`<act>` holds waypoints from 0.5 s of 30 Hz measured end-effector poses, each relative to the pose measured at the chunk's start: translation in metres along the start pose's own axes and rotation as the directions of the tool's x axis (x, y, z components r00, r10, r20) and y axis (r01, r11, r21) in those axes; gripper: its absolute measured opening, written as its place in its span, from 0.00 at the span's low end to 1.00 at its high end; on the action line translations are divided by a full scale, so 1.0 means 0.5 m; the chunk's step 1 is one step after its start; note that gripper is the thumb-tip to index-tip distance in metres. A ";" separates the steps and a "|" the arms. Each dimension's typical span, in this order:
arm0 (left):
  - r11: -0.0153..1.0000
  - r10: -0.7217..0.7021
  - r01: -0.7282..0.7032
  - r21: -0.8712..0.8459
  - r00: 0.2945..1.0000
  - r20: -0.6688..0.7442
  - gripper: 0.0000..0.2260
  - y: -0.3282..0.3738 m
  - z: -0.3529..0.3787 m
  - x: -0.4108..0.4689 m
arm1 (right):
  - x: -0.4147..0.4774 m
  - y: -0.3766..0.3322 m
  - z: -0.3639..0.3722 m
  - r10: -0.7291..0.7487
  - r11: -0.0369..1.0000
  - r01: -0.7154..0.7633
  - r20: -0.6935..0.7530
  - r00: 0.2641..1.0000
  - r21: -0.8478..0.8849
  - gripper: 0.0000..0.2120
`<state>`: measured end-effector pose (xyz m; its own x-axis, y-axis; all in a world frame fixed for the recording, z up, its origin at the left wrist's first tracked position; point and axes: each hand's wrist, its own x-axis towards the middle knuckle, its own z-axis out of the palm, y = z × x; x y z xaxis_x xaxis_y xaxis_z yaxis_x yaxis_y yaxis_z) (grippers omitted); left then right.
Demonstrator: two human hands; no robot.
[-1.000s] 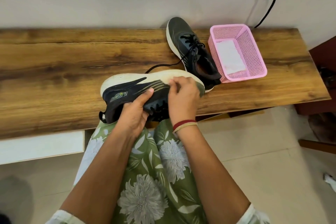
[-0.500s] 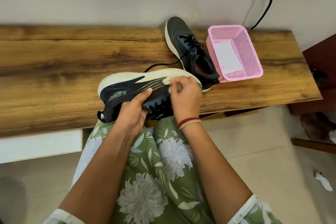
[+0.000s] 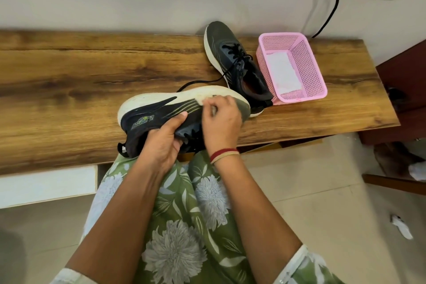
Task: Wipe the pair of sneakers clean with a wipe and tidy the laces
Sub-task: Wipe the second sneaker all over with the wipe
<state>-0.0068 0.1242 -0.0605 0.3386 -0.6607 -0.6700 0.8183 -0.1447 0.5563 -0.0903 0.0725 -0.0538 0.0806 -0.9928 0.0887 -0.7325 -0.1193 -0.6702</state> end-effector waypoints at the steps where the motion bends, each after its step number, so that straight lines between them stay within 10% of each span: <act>1: 1.000 0.007 -0.007 0.002 1.000 0.000 0.03 0.000 -0.001 0.001 | -0.009 -0.010 0.007 -0.074 0.997 0.074 0.033 0.997 0.000 0.06; 15: 1.000 -0.004 0.004 0.001 1.000 -0.004 0.02 -0.005 -0.002 -0.003 | 0.023 0.060 -0.018 0.078 0.997 -0.077 -0.151 0.985 0.015 0.07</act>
<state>-0.0088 0.1261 -0.0613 0.3370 -0.6568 -0.6745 0.8194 -0.1484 0.5538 -0.1176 0.0577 -0.0663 -0.0796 -0.9860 0.1462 -0.7265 -0.0430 -0.6858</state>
